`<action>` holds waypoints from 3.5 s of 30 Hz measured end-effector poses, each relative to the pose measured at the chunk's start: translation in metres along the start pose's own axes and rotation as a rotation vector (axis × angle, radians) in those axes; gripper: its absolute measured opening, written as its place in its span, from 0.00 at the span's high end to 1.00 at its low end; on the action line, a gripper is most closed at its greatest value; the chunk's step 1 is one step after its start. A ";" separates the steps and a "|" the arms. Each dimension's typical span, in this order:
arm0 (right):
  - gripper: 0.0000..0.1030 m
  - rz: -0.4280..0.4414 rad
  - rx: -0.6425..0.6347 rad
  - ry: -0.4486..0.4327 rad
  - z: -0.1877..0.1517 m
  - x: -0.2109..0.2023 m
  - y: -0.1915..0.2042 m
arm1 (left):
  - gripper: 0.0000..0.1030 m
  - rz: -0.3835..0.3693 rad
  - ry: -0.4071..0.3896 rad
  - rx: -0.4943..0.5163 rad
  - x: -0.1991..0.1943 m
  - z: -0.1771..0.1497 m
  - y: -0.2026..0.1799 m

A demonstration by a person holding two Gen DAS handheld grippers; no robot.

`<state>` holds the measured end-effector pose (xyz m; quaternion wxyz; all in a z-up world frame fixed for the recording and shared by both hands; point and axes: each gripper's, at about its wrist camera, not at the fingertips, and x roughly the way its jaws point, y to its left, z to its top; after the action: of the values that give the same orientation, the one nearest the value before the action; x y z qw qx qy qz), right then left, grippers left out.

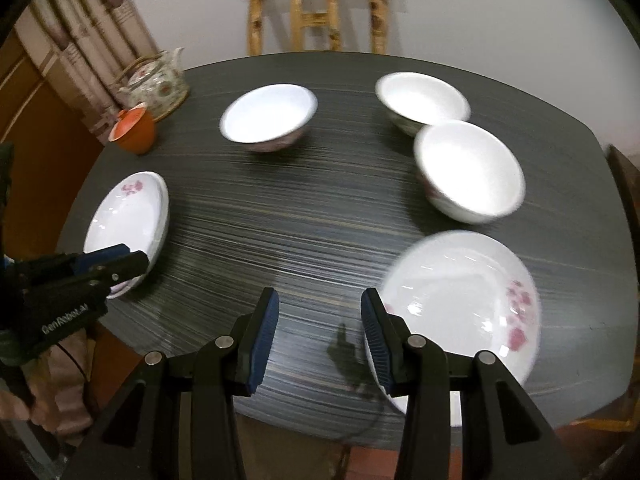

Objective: Organize plates and bowls
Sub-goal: 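Move both tools toward the remaining pink-flower plate beside the bowls, then close the left tool on that plate's rim while the right tool grips it, then lift the pink-flower plate with both tools and carry it over the plate stack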

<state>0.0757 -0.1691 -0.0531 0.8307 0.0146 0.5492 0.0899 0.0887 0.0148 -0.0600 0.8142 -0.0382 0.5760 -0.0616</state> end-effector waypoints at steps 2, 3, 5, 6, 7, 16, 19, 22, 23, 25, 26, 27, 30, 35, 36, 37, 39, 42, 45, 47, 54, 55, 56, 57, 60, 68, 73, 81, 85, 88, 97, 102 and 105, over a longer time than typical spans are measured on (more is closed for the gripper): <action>0.61 -0.007 0.022 0.003 -0.004 -0.002 -0.016 | 0.64 -0.009 0.001 0.009 0.002 0.001 -0.008; 0.61 -0.012 0.034 0.003 -0.006 -0.004 -0.024 | 0.63 -0.018 0.003 0.020 0.003 0.001 -0.014; 0.61 -0.020 0.055 0.006 -0.012 -0.006 -0.041 | 0.61 -0.031 0.010 0.031 0.005 0.001 -0.022; 0.61 -0.023 0.065 0.007 -0.015 -0.007 -0.048 | 0.61 -0.045 0.014 0.037 0.007 0.001 -0.027; 0.61 -0.024 0.081 0.010 -0.017 -0.008 -0.057 | 0.59 -0.052 0.018 0.038 0.008 0.002 -0.030; 0.61 -0.040 0.195 0.029 -0.036 -0.011 -0.125 | 0.58 -0.124 0.089 0.055 0.034 0.000 -0.068; 0.61 -0.025 0.238 0.047 -0.039 -0.007 -0.143 | 0.58 -0.171 0.110 0.044 0.042 0.001 -0.079; 0.61 -0.009 0.283 0.067 -0.043 0.001 -0.164 | 0.58 -0.199 0.121 0.026 0.050 0.005 -0.091; 0.61 -0.013 0.288 0.072 -0.044 0.003 -0.168 | 0.58 -0.207 0.124 0.022 0.052 0.006 -0.095; 0.61 -0.015 0.299 0.083 -0.045 0.008 -0.178 | 0.58 -0.217 0.134 0.014 0.058 0.008 -0.102; 0.61 -0.017 0.308 0.088 -0.046 0.011 -0.182 | 0.58 -0.224 0.140 0.012 0.061 0.009 -0.105; 0.62 -0.018 0.313 0.089 -0.046 0.012 -0.186 | 0.58 -0.229 0.145 0.011 0.064 0.011 -0.109; 0.70 -0.010 0.313 0.099 -0.045 0.018 -0.191 | 0.58 -0.243 0.163 0.000 0.073 0.012 -0.119; 0.71 0.009 0.319 0.103 -0.044 0.028 -0.195 | 0.58 -0.262 0.191 -0.021 0.085 0.013 -0.128; 0.71 0.012 0.321 0.101 -0.042 0.029 -0.194 | 0.58 -0.261 0.195 -0.025 0.088 0.014 -0.129; 0.71 0.017 0.322 0.101 -0.042 0.031 -0.195 | 0.58 -0.261 0.197 -0.027 0.088 0.014 -0.129; 0.71 0.015 0.325 0.102 -0.042 0.033 -0.197 | 0.58 -0.266 0.202 -0.037 0.091 0.014 -0.129; 0.72 0.022 0.335 0.106 -0.043 0.038 -0.198 | 0.58 -0.278 0.211 -0.039 0.095 0.014 -0.132; 0.74 0.025 0.334 0.107 -0.043 0.039 -0.200 | 0.58 -0.287 0.227 -0.050 0.099 0.013 -0.132; 0.74 0.028 0.336 0.108 -0.043 0.041 -0.200 | 0.58 -0.293 0.238 -0.064 0.102 0.012 -0.130; 0.74 0.028 0.333 0.116 -0.045 0.045 -0.200 | 0.60 -0.281 0.239 -0.060 0.105 0.011 -0.134; 0.74 0.027 0.332 0.117 -0.045 0.046 -0.199 | 0.60 -0.285 0.242 -0.058 0.106 0.011 -0.134; 0.74 0.026 0.332 0.117 -0.045 0.046 -0.199 | 0.64 -0.287 0.244 -0.055 0.107 0.011 -0.136; 0.74 0.025 0.334 0.117 -0.045 0.046 -0.198 | 0.67 -0.296 0.247 -0.052 0.109 0.011 -0.138; 0.79 0.022 0.331 0.117 -0.046 0.047 -0.198 | 0.73 -0.292 0.254 -0.043 0.112 0.010 -0.141; 0.87 0.002 0.312 0.111 -0.045 0.052 -0.193 | 0.92 -0.287 0.254 -0.037 0.117 0.010 -0.137; 0.87 -0.010 0.307 0.102 -0.046 0.052 -0.189 | 0.91 -0.259 0.236 0.007 0.114 0.008 -0.139; 0.87 -0.005 0.305 0.104 -0.045 0.054 -0.181 | 0.91 -0.248 0.228 0.013 0.109 0.005 -0.130; 0.87 0.003 0.302 0.101 -0.042 0.054 -0.176 | 0.91 -0.242 0.215 0.005 0.103 0.006 -0.126; 0.87 0.013 0.288 0.099 -0.039 0.051 -0.170 | 0.91 -0.236 0.205 -0.002 0.097 0.007 -0.120; 0.87 0.029 0.241 0.094 -0.027 0.047 -0.133 | 0.90 -0.217 0.180 -0.049 0.080 0.005 -0.083; 0.88 0.045 0.203 0.091 -0.018 0.047 -0.106 | 0.90 -0.204 0.160 -0.087 0.067 0.005 -0.046; 0.88 0.053 0.177 0.085 -0.010 0.045 -0.087 | 0.90 -0.193 0.140 -0.102 0.057 0.007 -0.029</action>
<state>0.0949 -0.2481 -0.1086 0.7995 0.0986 0.5891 0.0638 0.1124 -0.0223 -0.1075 0.7592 -0.1304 0.6276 -0.1128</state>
